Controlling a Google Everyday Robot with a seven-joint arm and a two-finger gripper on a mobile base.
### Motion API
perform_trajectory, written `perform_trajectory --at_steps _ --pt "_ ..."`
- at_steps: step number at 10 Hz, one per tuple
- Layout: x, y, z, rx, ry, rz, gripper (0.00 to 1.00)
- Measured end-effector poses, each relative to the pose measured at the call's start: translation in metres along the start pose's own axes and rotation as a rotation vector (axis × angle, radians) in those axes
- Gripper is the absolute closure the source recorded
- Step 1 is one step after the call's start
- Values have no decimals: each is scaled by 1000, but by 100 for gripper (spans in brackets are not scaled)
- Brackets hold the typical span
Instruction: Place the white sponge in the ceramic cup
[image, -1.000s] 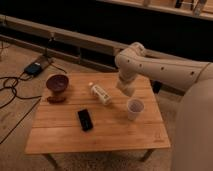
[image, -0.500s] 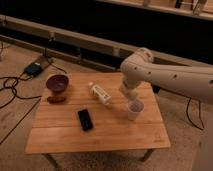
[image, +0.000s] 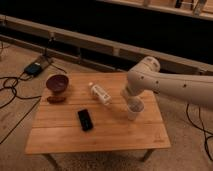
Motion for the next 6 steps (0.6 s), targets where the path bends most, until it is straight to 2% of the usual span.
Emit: perform_trajectory --at_steps 6 --pt "19 -8 6 -27 -53 33 100"
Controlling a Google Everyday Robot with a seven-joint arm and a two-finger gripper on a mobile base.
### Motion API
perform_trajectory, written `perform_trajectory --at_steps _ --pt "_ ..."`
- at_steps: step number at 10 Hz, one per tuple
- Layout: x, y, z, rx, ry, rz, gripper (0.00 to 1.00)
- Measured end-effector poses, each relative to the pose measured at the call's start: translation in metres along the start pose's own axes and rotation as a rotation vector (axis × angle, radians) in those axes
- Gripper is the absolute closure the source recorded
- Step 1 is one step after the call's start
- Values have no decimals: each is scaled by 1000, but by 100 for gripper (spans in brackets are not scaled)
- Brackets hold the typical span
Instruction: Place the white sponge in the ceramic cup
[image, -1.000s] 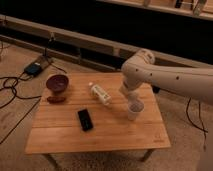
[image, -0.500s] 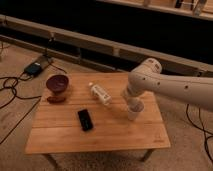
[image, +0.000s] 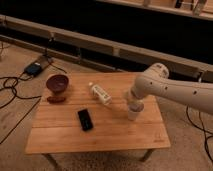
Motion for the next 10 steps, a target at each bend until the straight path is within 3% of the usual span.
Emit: perform_trajectory --at_steps 2,8,10 --pt "4 -2 2 -3 -9 5 89" --pt "3 -3 11 -33 -59 42 26" --pt "7 -5 14 -44 -72 62 20"
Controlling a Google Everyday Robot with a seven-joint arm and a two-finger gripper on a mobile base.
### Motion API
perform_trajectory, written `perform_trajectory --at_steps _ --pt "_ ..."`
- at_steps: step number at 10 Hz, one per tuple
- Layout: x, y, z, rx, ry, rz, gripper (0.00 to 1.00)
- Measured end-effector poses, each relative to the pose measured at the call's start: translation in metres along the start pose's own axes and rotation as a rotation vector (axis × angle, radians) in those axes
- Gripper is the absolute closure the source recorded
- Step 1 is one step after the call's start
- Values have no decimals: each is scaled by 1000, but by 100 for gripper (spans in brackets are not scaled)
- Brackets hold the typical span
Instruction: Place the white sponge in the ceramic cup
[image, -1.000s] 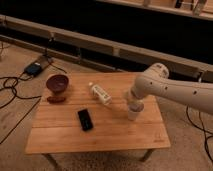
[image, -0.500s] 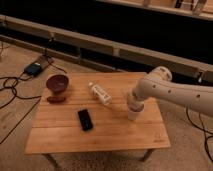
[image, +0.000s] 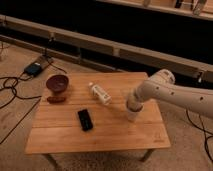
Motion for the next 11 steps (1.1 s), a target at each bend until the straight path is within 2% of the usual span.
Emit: perform_trajectory --at_steps 9,11 --pt "5 -1 -7 -13 -51 45 20" --pt "6 -2 -7 -12 -51 47 20"
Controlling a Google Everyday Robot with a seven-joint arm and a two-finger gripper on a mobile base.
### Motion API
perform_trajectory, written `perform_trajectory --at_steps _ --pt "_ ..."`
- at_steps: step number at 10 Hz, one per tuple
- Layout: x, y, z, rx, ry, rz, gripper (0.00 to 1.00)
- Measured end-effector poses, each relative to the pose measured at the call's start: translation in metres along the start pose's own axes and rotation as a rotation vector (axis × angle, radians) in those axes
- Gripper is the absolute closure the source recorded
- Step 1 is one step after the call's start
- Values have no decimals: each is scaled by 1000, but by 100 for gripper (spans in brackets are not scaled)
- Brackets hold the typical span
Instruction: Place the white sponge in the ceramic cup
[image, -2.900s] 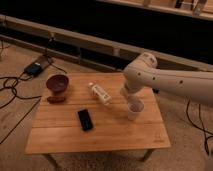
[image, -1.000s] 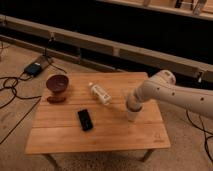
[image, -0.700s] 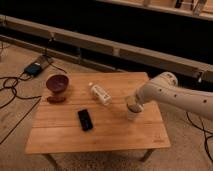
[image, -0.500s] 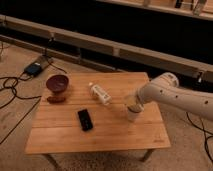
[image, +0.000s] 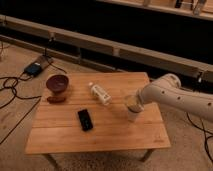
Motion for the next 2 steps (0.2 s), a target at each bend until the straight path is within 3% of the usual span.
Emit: perform_trajectory --at_steps 2 --pt "-1 1 1 -1 0 -2 20"
